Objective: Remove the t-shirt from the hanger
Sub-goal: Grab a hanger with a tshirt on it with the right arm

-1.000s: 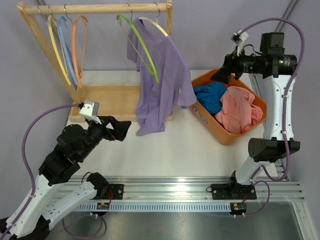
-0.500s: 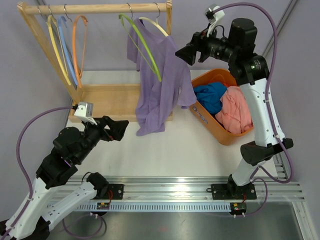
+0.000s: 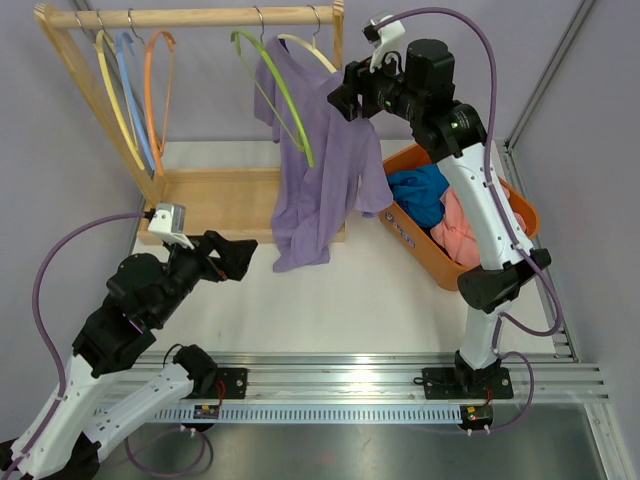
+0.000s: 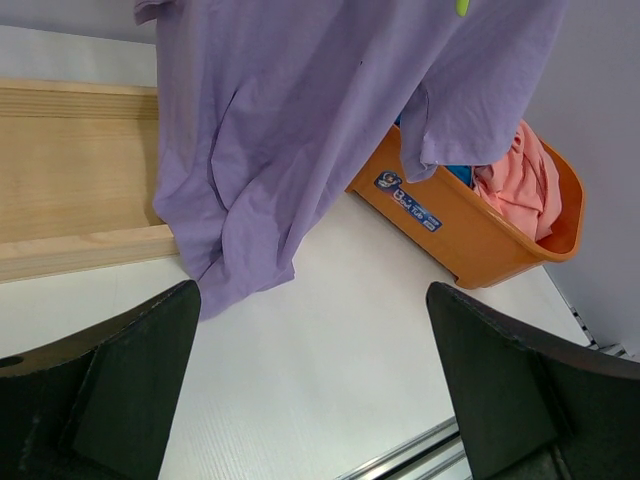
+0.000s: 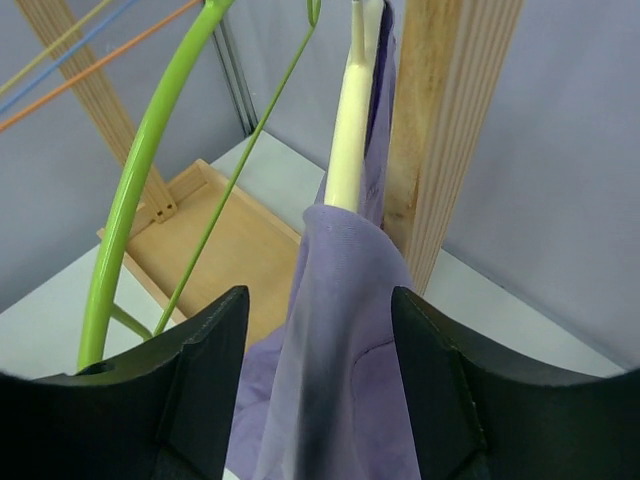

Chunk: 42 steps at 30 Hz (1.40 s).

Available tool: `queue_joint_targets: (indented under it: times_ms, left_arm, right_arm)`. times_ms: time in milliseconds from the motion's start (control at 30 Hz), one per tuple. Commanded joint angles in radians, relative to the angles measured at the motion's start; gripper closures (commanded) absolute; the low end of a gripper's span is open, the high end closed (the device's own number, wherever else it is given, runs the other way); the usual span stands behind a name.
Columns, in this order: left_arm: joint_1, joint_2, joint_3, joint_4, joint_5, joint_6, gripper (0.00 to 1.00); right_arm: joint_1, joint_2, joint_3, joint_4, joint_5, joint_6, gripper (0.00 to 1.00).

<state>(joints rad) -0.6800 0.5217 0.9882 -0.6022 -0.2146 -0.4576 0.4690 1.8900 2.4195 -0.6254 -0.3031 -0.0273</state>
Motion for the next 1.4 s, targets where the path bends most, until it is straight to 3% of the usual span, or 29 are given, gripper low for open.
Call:
queue_joint_targets:
  times_ms: [0,133,167,267,367,400,567,767,1000,1367]
  left_arm:
    - [-0.003,0.011,0.003,0.039,-0.025,-0.009,0.01]
    - [-0.003,0.003,-0.002,0.032,-0.029,-0.012,0.01]
    - [-0.003,0.001,-0.002,0.032,-0.031,-0.013,0.01]
    - [-0.003,-0.006,-0.011,0.033,-0.032,-0.016,0.01]
    - [-0.003,-0.005,-0.013,0.038,-0.031,-0.018,0.01]
    - [-0.003,-0.002,-0.010,0.038,-0.029,-0.018,0.01]
    - [-0.003,0.005,-0.006,0.038,-0.026,-0.015,0.01]
    - [-0.003,0.003,-0.010,0.038,-0.028,-0.016,0.01]
    - [-0.003,-0.011,-0.023,0.038,-0.031,-0.027,0.01]
    - [-0.003,-0.034,-0.031,0.021,-0.040,-0.033,0.01]
  right_arm:
    - [0.028,0.015,0.059,0.040,0.082,-0.048,0.36]
    - [0.036,0.031,0.059,0.038,0.094,-0.056,0.47]
    - [0.039,0.032,0.058,0.038,0.099,-0.062,0.58]
    - [0.043,0.035,0.058,0.035,0.114,-0.074,0.69]
    - [0.043,0.041,0.064,0.033,0.113,-0.082,0.87]
    - [0.043,0.047,0.070,0.024,0.105,-0.083,1.00]
    - [0.043,0.037,0.092,0.036,0.075,-0.066,1.00]
    - [0.042,-0.026,0.046,0.220,0.053,-0.053,1.00]
    - [0.042,-0.055,0.039,0.303,0.044,-0.028,1.00]
    - [0.042,-0.180,-0.137,0.369,0.025,-0.054,1.00]
